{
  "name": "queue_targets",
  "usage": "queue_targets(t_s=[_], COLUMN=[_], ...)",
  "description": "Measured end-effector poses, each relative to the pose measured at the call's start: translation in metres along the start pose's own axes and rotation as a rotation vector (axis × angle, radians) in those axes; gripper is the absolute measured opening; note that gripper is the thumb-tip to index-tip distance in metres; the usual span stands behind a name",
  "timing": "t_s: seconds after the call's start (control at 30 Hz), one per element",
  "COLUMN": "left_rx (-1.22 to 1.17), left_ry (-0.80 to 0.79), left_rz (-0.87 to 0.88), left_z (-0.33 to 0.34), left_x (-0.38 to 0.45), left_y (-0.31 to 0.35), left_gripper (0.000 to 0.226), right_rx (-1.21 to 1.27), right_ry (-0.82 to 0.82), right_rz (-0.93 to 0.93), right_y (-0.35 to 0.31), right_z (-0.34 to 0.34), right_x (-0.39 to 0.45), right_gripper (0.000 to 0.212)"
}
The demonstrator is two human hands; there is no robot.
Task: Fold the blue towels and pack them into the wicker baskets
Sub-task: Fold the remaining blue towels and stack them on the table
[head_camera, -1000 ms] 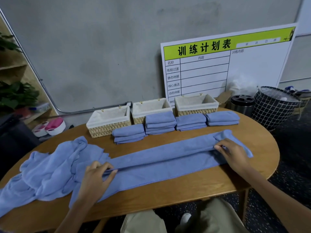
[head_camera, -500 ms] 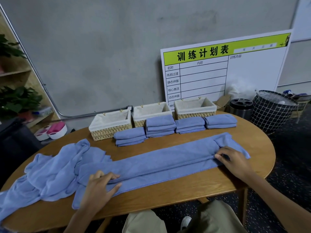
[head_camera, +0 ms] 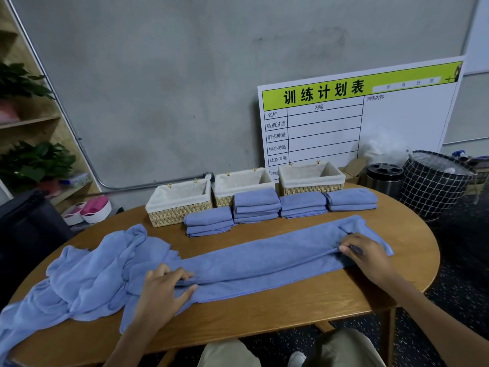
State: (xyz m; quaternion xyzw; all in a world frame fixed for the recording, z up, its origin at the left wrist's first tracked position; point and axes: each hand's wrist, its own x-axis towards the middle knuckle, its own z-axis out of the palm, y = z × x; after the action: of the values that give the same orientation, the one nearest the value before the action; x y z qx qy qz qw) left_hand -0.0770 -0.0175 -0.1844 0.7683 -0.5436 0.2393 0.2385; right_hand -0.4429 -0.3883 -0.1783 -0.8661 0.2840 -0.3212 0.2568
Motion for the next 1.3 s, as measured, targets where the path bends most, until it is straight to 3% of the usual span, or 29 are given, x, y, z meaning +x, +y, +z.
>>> queue_targets(t_s=[0.13,0.23,0.43,0.63,0.77,0.9,1.0,1.1,1.17,1.3], left_rx=[-0.033,-0.058,0.006,0.13,0.295,0.34,0.174,-0.003,-0.047,0.048], left_ry=[-0.032,-0.063,-0.11,-0.136,-0.114,-0.133,-0.169,-0.318,-0.454,-0.447], left_rz=[0.021,0.047,0.087,0.045,0.025,-0.098,-0.153,-0.196,-0.238,-0.255], left_z=[-0.008,-0.009,-0.021,-0.025,-0.024,-0.012,0.005,0.021,0.031,0.038], left_x=[-0.016,-0.029,-0.027,-0.034,-0.025,-0.012,0.003,0.021,0.022,0.022], left_y=[0.009,0.01,0.016,0.016,0.019,0.026,0.045,0.069,0.078,0.082], left_gripper=[0.036,0.045,0.041,0.039,0.058,0.016,0.006,0.054,0.071,0.064], right_rx=[-0.053,-0.093,-0.33,-0.6,-0.806,-0.904,-0.912,-0.902,-0.887,-0.878], right_ry=[-0.027,-0.047,0.116,0.16,0.122,0.129,0.147,0.156,0.139,0.092], right_rz=[0.006,0.033,0.062,0.132,0.184,0.212,0.19,0.183,0.207,0.249], right_y=[0.011,0.017,0.012,0.006,0.009,0.014,0.012,0.01,0.009,0.01], right_z=[-0.006,-0.006,-0.001,-0.004,-0.007,-0.007,-0.001,0.0,-0.001,-0.007], right_x=[-0.013,-0.02,-0.02,-0.022,-0.018,-0.016,-0.017,-0.019,-0.019,-0.019], right_gripper=[0.006,0.003,0.018,0.022,0.018,0.021,0.018,0.017,0.019,0.023])
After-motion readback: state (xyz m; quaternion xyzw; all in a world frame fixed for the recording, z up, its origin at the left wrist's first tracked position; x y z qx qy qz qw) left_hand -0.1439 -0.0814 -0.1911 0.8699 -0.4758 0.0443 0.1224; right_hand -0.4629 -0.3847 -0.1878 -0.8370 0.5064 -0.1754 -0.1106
